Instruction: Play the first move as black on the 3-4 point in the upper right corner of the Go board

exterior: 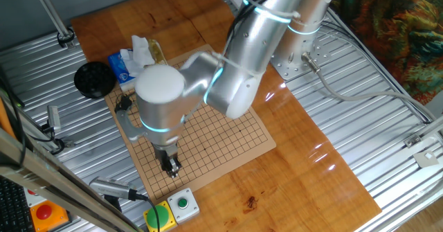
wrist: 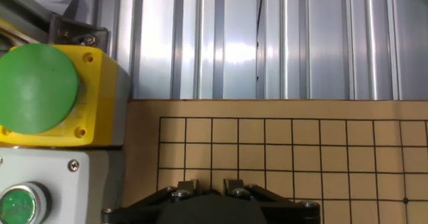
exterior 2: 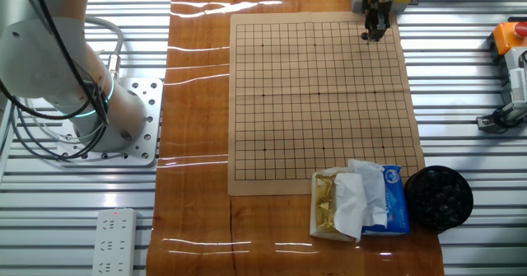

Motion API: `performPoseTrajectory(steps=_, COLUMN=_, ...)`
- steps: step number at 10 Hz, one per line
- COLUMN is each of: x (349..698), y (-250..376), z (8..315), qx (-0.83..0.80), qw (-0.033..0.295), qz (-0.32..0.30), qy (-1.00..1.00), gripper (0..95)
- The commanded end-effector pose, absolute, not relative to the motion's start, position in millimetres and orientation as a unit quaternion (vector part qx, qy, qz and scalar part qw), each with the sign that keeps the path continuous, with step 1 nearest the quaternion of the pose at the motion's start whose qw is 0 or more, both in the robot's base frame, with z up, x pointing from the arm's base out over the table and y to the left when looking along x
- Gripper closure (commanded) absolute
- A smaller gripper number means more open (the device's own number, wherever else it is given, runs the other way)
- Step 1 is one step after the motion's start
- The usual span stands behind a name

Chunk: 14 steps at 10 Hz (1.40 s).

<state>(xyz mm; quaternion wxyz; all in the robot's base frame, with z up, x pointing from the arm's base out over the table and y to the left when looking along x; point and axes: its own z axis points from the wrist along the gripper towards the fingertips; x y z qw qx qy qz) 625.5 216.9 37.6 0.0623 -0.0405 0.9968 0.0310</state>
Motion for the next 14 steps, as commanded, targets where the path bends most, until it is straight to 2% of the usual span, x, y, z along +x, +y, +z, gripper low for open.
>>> performPoseTrajectory(steps=1, x=622, y=194, z=49, qx=-0.047, qw=0.059, qz=0.027, qy=0.997, gripper=76.0)
performPoseTrajectory(steps=2, x=619, y=181, z=56, qx=-0.051, qw=0.058, qz=0.025, qy=0.997, gripper=95.0)
performPoseTrajectory(steps=5, x=605, y=146, z=76, qx=-0.062, qw=0.042, qz=0.005, qy=0.997, gripper=95.0)
performPoseTrajectory(steps=9, x=598, y=135, z=82, qx=-0.071, qw=0.012, qz=0.000, qy=0.997, gripper=95.0)
performPoseTrajectory(steps=14, x=598, y=135, z=83, qx=-0.076, qw=0.015, qz=0.003, qy=0.997, gripper=95.0)
